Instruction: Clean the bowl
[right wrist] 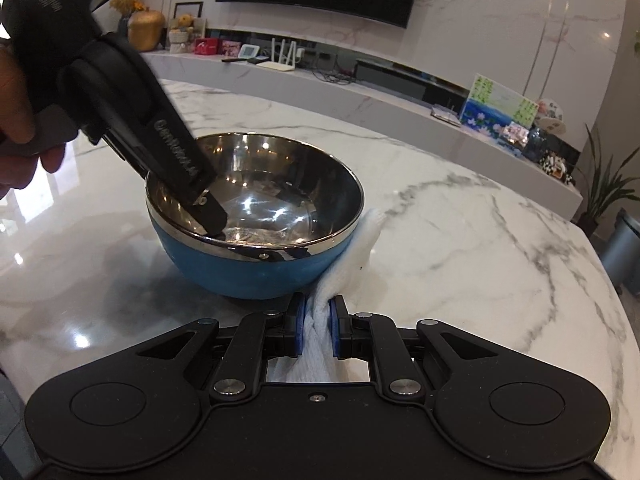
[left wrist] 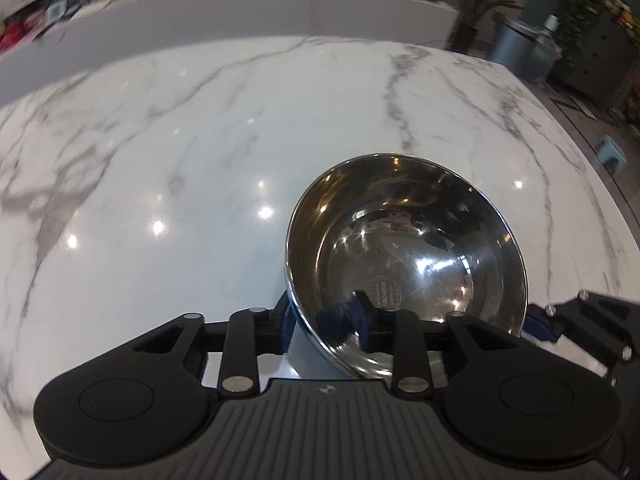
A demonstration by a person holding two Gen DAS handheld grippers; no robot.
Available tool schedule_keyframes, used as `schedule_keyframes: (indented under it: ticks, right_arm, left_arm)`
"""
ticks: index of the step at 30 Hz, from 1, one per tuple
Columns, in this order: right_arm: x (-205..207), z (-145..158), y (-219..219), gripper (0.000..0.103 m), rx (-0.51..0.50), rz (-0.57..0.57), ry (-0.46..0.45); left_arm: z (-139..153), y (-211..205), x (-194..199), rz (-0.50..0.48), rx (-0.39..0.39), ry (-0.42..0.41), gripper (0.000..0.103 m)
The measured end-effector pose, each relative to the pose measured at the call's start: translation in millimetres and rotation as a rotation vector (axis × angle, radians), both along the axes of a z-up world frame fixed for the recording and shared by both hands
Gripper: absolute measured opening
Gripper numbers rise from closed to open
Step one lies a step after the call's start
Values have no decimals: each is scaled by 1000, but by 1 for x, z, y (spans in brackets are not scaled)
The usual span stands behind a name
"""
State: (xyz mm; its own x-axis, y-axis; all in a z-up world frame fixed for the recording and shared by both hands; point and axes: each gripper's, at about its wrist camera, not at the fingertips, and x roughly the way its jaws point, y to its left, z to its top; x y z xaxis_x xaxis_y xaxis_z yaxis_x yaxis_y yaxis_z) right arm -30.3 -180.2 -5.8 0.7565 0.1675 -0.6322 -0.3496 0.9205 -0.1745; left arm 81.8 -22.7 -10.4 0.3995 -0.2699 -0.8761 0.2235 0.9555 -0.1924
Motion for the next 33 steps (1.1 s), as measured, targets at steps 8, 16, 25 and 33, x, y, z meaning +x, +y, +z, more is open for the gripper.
schedule_keyframes:
  ticks: [8,16,25,33]
  right_arm:
    - [12,7,-2,11,-5,11,-40]
    - [34,21,-12,11,-8,7,-101]
    - [38,12,-8,11,-26,55,-64]
    - [35,7,-3,11,-36,96,-56]
  left_arm:
    - [-1,9,-11,94,-13,42,43]
    - [3,5,-11,47,22,7,34]
    - [5,0,-6,-60,67,-51,32]
    - [5,4,-2,-132,62,-58,32]
